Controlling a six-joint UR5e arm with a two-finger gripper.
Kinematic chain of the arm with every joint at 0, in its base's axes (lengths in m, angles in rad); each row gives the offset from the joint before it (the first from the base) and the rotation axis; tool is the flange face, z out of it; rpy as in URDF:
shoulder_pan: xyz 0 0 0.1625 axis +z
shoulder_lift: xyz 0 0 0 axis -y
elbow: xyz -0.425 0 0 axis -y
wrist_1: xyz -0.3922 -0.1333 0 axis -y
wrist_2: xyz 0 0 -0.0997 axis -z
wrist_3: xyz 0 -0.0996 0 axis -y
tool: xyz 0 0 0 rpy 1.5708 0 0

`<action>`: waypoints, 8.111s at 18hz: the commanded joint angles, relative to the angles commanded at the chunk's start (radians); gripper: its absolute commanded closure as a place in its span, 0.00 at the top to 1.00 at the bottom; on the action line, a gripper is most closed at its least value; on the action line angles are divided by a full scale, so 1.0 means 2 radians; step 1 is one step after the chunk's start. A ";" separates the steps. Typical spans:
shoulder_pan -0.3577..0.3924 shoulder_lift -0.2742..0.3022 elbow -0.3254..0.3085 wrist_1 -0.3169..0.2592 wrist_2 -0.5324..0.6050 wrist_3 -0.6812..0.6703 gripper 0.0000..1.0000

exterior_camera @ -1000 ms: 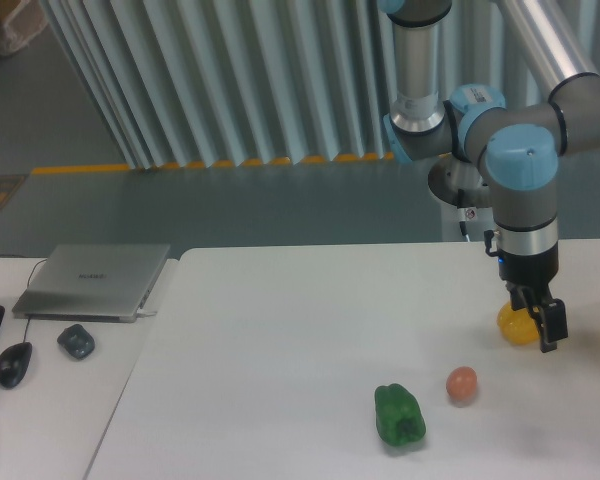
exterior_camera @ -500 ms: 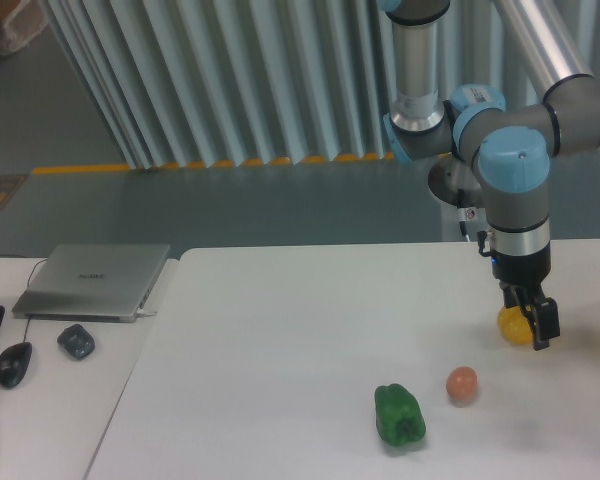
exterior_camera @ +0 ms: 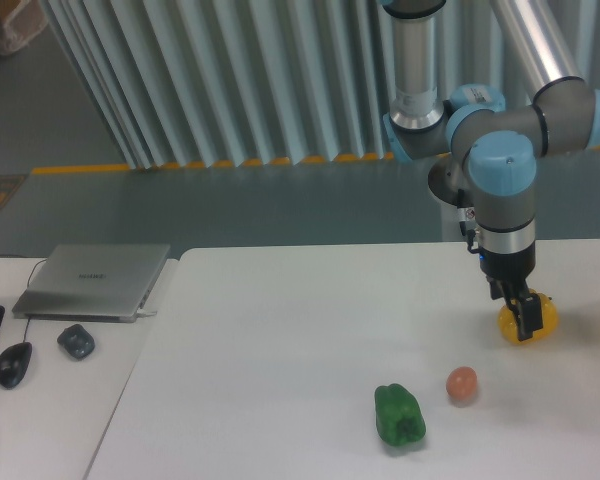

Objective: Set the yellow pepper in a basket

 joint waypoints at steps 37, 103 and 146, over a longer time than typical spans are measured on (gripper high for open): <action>0.018 -0.021 -0.016 -0.021 0.047 -0.167 1.00; 0.186 -0.114 0.159 0.066 -0.006 0.069 0.70; 0.032 -0.015 0.118 -0.185 -0.059 0.052 1.00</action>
